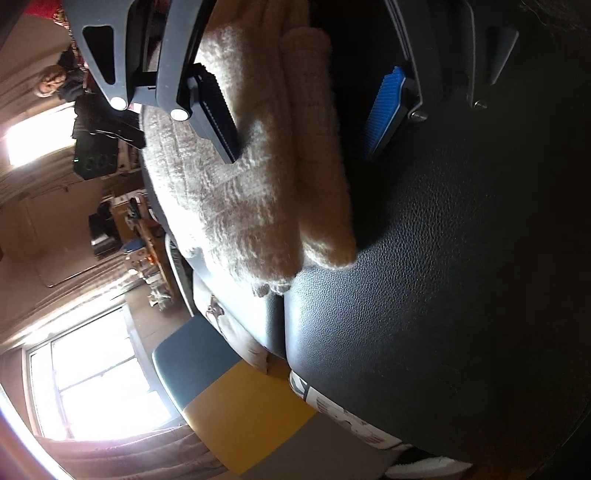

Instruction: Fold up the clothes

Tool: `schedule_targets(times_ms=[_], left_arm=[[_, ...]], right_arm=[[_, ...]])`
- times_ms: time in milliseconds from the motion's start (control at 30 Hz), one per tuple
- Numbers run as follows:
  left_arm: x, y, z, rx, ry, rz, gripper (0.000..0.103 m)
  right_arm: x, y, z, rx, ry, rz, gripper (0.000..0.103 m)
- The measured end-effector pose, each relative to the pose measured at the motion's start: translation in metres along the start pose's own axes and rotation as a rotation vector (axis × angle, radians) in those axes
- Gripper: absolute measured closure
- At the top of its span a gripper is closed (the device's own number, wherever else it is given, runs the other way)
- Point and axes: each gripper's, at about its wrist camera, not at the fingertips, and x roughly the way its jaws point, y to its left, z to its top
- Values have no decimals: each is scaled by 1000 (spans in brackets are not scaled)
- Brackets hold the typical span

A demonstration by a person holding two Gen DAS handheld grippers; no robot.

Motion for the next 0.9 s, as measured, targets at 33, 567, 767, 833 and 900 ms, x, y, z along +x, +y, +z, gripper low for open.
schedule_targets(times_ms=[33, 567, 767, 833, 900], left_arm=[[0, 3, 1, -15, 3, -19, 35], [4, 16, 15, -36, 61, -134, 34], [10, 10, 16, -1, 90, -151, 34], [11, 13, 18, -16, 95, -167, 34], [16, 12, 20, -16, 99, -170, 34]], right_arm=[[2, -1, 1, 9, 1, 5, 23], [26, -20, 11, 138, 56, 146, 16], [38, -6, 13, 82, 71, 135, 13], [42, -2, 14, 61, 81, 138, 13], [44, 0, 15, 61, 83, 142, 13]])
